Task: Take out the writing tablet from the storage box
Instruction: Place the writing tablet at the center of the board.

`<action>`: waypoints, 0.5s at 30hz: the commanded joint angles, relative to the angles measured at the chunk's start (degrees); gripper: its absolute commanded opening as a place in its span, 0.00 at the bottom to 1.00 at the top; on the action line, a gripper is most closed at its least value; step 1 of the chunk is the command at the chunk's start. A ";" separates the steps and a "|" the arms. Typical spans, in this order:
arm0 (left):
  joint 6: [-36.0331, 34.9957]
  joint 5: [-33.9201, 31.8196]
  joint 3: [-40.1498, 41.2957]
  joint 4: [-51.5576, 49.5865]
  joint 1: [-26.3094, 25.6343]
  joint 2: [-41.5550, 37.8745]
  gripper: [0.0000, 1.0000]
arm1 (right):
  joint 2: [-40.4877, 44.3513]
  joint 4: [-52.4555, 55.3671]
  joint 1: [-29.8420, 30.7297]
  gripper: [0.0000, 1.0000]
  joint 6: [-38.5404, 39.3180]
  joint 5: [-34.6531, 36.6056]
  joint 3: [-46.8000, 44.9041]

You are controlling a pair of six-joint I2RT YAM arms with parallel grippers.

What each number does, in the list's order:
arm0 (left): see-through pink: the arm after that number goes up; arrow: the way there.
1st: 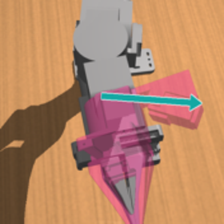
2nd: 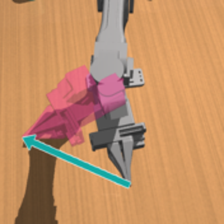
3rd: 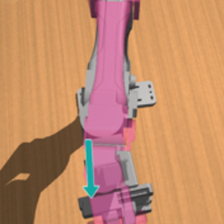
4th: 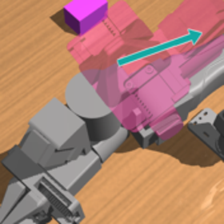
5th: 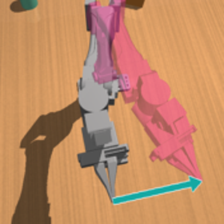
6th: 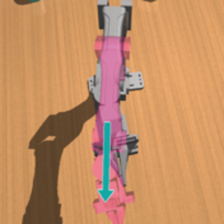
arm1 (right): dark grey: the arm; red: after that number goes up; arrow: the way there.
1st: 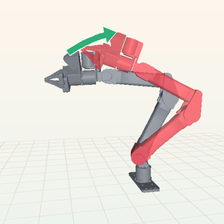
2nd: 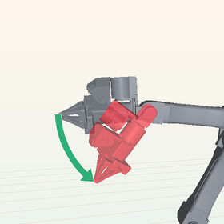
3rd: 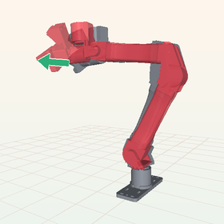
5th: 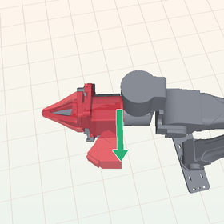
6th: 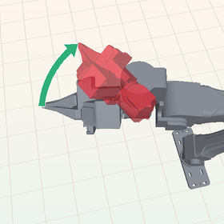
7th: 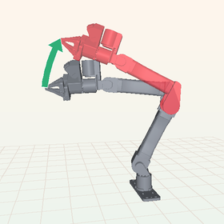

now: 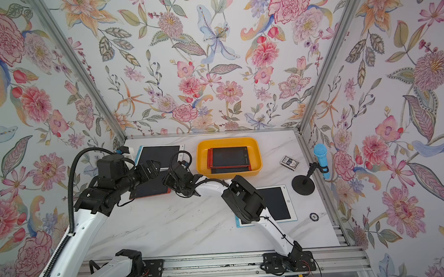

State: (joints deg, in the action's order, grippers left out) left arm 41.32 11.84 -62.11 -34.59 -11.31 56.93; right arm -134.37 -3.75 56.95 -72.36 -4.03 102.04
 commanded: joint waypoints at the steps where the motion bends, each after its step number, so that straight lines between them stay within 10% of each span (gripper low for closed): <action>1: -0.10 1.08 0.63 0.87 0.83 -1.07 1.00 | -0.20 5.76 0.79 0.62 2.65 3.32 3.38; 15: -0.04 1.61 1.47 1.28 1.59 -1.52 1.00 | 5.64 11.57 1.51 0.62 9.10 9.20 3.66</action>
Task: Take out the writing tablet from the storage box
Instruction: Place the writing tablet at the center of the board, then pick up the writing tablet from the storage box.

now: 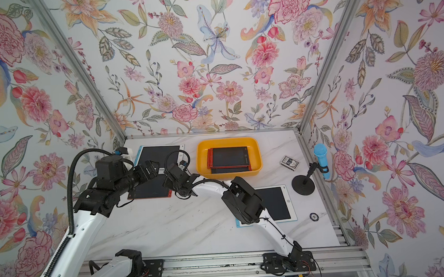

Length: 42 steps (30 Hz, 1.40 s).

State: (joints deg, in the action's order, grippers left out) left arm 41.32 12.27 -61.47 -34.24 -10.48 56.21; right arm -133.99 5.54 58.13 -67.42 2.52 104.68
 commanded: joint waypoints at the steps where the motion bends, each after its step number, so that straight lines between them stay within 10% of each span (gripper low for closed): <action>1: -0.27 1.01 0.84 0.98 0.85 -0.71 1.00 | 5.97 3.56 0.32 0.62 5.93 2.83 1.89; 6: -1.58 0.30 -0.21 0.20 2.19 -0.36 1.00 | 10.77 9.27 -0.05 0.65 13.42 4.57 2.88; 10: -1.69 -0.60 -1.53 0.69 2.54 0.37 1.00 | 15.50 16.26 -2.09 1.00 20.74 5.14 2.80; 17: 4.84 -1.35 1.10 11.01 0.45 0.76 1.00 | 31.08 24.55 -12.00 1.00 30.40 9.62 -7.60; 25: 7.89 -16.22 -7.30 13.51 -17.68 14.50 1.00 | 43.99 27.38 -32.28 0.99 39.79 3.05 -19.39; 33: 7.38 -15.97 -13.06 22.72 -22.62 29.50 1.00 | 41.50 27.16 -48.64 0.96 47.67 -6.64 -24.16; 42: 4.10 -16.89 -31.49 15.45 -24.88 49.81 1.00 | 33.25 22.50 -52.86 0.83 53.47 -12.39 -25.00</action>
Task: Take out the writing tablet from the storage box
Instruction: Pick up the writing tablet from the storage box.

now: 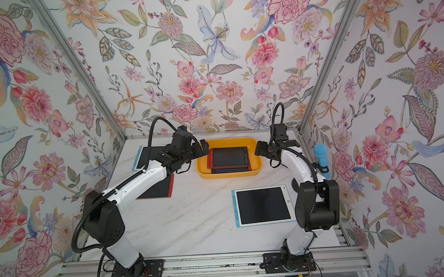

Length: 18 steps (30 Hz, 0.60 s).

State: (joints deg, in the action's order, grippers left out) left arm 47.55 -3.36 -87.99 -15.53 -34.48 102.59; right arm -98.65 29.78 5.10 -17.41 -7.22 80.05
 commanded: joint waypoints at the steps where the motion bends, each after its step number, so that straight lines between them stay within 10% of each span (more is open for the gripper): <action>1: -2.33 -1.12 -6.58 -4.09 -0.99 5.04 1.00 | -3.12 -1.74 0.22 0.82 3.85 -2.01 -0.06; 18: -1.44 8.82 -12.44 -0.37 -0.85 18.52 1.00 | -13.93 -7.51 -0.09 0.51 5.44 3.13 2.39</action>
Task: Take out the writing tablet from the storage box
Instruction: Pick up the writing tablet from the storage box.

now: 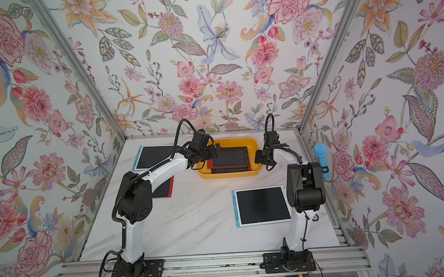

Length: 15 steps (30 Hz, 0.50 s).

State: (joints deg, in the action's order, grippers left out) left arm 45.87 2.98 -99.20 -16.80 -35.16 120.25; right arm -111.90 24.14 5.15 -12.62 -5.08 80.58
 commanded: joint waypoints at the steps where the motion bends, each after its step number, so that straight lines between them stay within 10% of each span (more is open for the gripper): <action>1: 0.58 2.97 -0.95 1.40 -0.20 1.06 1.00 | -0.85 -1.93 -0.10 0.49 0.76 1.15 2.00; 15: 3.67 6.95 1.17 4.21 -0.12 2.99 1.00 | -2.75 -2.27 0.48 0.31 4.07 1.92 3.89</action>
State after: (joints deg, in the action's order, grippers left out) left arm 48.73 8.86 -98.89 -13.76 -35.16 122.69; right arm -112.90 22.17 5.17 -10.39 -4.01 83.00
